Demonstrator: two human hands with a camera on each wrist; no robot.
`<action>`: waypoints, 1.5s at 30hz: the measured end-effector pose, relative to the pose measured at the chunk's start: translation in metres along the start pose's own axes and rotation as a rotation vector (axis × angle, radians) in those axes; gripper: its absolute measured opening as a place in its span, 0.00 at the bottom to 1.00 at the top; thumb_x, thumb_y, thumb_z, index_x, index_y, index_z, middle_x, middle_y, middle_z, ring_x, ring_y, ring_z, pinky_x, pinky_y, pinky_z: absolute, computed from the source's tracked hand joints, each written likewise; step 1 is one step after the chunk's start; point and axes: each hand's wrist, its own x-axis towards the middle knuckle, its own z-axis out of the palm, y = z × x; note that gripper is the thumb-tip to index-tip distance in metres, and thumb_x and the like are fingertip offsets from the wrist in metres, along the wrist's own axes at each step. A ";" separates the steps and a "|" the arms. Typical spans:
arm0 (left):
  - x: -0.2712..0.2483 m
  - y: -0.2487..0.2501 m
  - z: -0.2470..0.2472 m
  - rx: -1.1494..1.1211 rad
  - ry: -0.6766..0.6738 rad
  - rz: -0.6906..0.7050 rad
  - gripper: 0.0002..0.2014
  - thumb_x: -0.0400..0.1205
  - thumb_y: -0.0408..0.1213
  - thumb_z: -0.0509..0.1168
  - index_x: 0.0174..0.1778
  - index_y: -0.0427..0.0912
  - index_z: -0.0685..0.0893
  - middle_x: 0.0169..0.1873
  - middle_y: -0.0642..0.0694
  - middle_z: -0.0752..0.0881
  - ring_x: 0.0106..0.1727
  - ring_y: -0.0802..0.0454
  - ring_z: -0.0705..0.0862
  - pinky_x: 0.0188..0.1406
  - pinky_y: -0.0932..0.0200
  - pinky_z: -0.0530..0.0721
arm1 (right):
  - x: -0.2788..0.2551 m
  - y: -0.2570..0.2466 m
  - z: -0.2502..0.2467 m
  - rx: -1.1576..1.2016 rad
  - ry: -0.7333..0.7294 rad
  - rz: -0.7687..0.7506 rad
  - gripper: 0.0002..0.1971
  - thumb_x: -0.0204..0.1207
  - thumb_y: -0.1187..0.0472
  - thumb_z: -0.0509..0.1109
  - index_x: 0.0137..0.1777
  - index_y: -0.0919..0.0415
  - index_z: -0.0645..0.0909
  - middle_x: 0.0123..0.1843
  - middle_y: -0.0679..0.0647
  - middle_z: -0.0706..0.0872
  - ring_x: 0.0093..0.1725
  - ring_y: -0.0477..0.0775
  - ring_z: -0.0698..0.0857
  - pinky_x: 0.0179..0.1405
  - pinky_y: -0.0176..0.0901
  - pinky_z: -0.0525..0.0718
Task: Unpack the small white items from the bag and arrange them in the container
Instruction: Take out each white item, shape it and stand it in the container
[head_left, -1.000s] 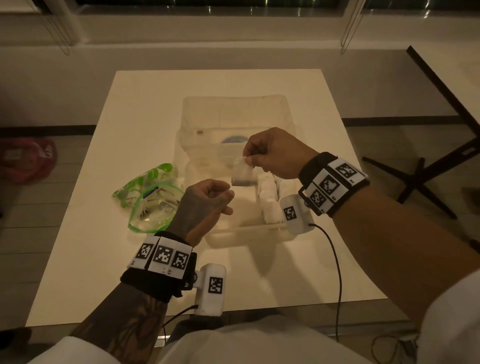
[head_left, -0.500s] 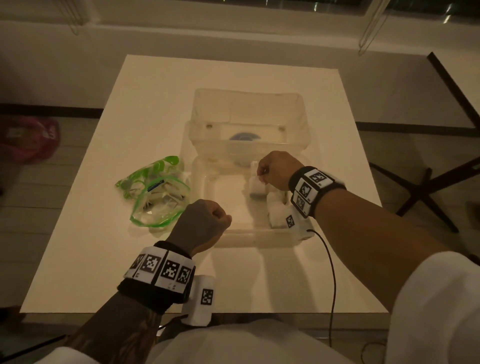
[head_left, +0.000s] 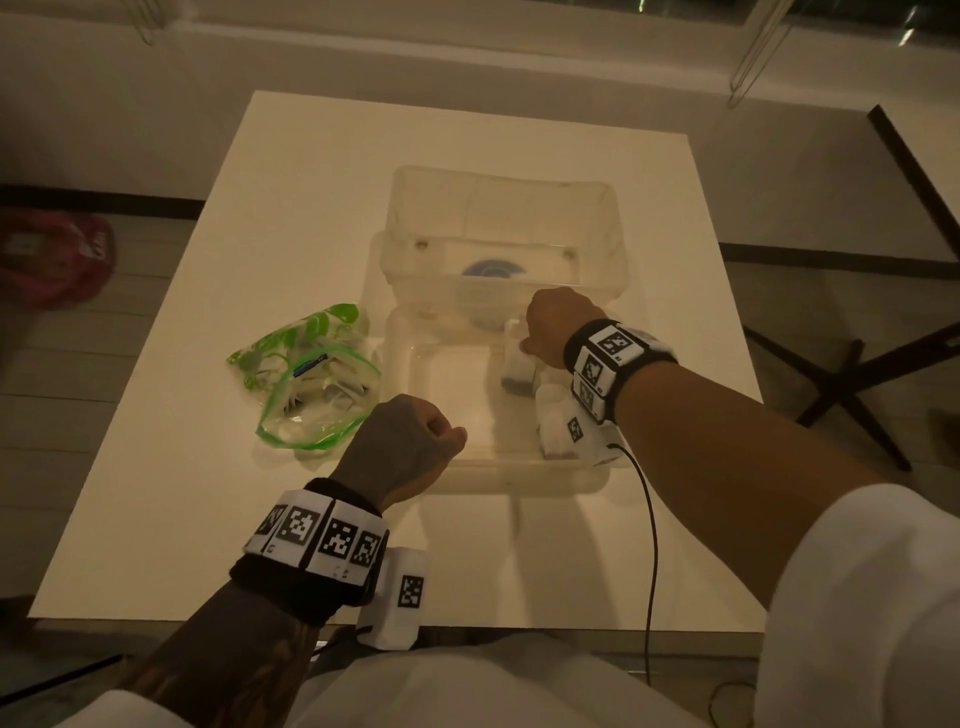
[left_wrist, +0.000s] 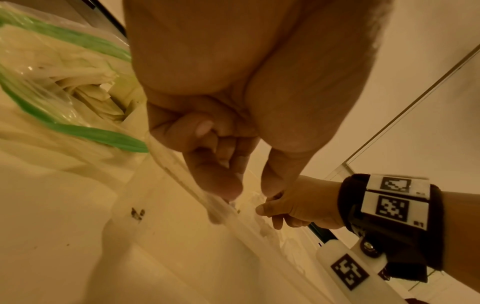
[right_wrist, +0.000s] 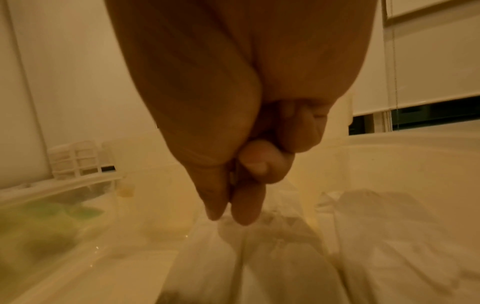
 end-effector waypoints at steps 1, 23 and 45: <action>0.000 0.000 0.000 0.001 0.002 0.004 0.13 0.81 0.45 0.67 0.40 0.38 0.88 0.31 0.46 0.87 0.33 0.51 0.85 0.43 0.53 0.87 | 0.000 -0.001 0.000 0.015 -0.012 -0.003 0.12 0.77 0.56 0.70 0.54 0.63 0.83 0.54 0.59 0.86 0.52 0.59 0.85 0.49 0.46 0.81; 0.013 -0.039 -0.032 0.223 0.386 -0.256 0.12 0.85 0.35 0.57 0.50 0.33 0.84 0.43 0.37 0.85 0.47 0.40 0.83 0.44 0.53 0.76 | -0.020 -0.007 -0.021 0.307 -0.143 -0.021 0.09 0.76 0.66 0.70 0.53 0.59 0.87 0.50 0.52 0.87 0.45 0.48 0.82 0.46 0.39 0.78; 0.045 -0.050 -0.020 0.264 0.398 -0.298 0.14 0.86 0.34 0.56 0.56 0.30 0.83 0.52 0.32 0.87 0.55 0.33 0.85 0.51 0.46 0.82 | -0.047 -0.030 -0.023 0.493 -0.184 -0.155 0.07 0.78 0.62 0.66 0.47 0.56 0.87 0.37 0.45 0.89 0.39 0.42 0.85 0.38 0.36 0.79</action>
